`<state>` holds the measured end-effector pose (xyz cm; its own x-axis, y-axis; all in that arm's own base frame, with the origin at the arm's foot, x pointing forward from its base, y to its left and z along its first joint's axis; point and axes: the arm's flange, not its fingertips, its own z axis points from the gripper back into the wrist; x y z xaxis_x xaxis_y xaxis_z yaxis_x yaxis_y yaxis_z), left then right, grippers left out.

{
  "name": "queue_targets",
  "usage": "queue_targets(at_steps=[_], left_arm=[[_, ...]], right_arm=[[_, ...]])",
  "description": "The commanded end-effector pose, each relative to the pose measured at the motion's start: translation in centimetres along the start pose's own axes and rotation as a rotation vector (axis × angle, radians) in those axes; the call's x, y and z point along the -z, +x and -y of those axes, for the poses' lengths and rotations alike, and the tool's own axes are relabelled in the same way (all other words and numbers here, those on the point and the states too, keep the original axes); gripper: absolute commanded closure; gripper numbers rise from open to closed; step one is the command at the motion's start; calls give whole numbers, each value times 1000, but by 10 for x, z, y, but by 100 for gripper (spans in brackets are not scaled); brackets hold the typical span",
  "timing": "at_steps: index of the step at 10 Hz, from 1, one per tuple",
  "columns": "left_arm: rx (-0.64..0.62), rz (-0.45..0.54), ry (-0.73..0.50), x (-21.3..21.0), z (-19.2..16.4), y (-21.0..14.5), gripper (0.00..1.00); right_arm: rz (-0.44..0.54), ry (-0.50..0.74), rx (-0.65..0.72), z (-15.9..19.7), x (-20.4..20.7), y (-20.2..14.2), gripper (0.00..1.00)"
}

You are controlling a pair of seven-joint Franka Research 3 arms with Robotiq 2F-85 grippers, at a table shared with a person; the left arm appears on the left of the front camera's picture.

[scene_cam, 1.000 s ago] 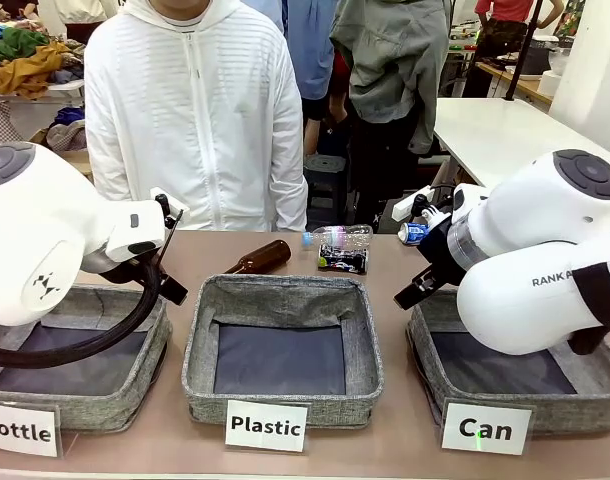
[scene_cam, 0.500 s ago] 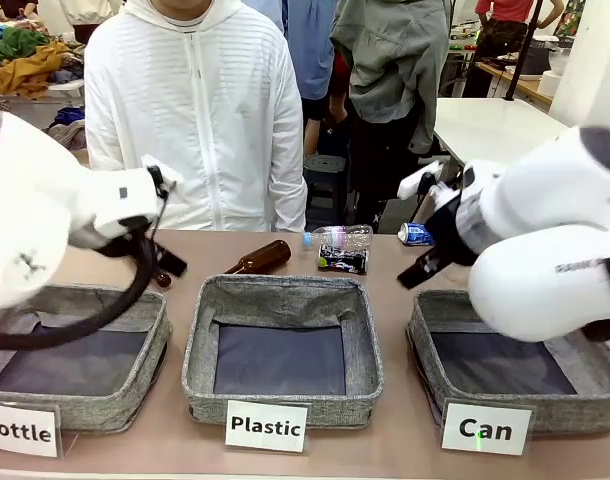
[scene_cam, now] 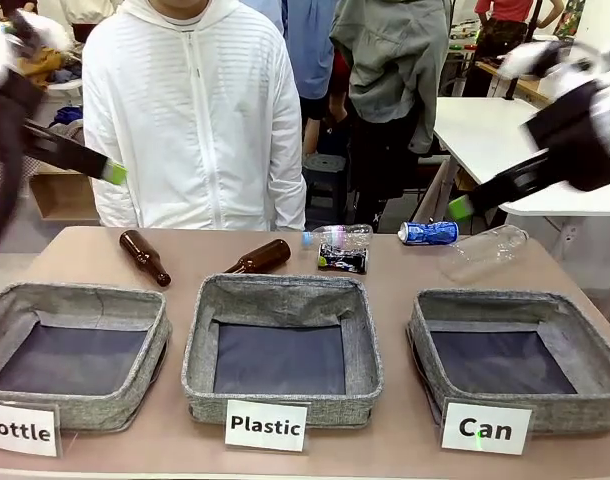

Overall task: Sort the can waste into the basket.
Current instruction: Pick up the can waste from the table and place it in the right Fabric basket.

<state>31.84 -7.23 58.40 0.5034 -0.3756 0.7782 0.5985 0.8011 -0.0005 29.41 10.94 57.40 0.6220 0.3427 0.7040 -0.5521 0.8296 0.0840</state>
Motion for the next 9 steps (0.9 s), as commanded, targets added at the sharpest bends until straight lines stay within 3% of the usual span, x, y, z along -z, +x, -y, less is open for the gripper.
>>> queue_targets(at_steps=[1,3,5,8,9], left_arm=[[-23,76,-291,-45,-30,-119,0],[-171,227,-505,-59,-97,-176,0],[-397,363,-604,-52,-160,-229,0],[-646,564,-698,-16,-201,-276,0],[-501,468,-661,-56,-203,-270,0]], right_arm=[[59,205,207,49,-45,-59,0],[122,378,354,109,-63,-102,0],[180,448,564,165,-50,-145,0],[194,486,872,238,-11,-198,0],[184,469,700,224,-63,-164,0]])
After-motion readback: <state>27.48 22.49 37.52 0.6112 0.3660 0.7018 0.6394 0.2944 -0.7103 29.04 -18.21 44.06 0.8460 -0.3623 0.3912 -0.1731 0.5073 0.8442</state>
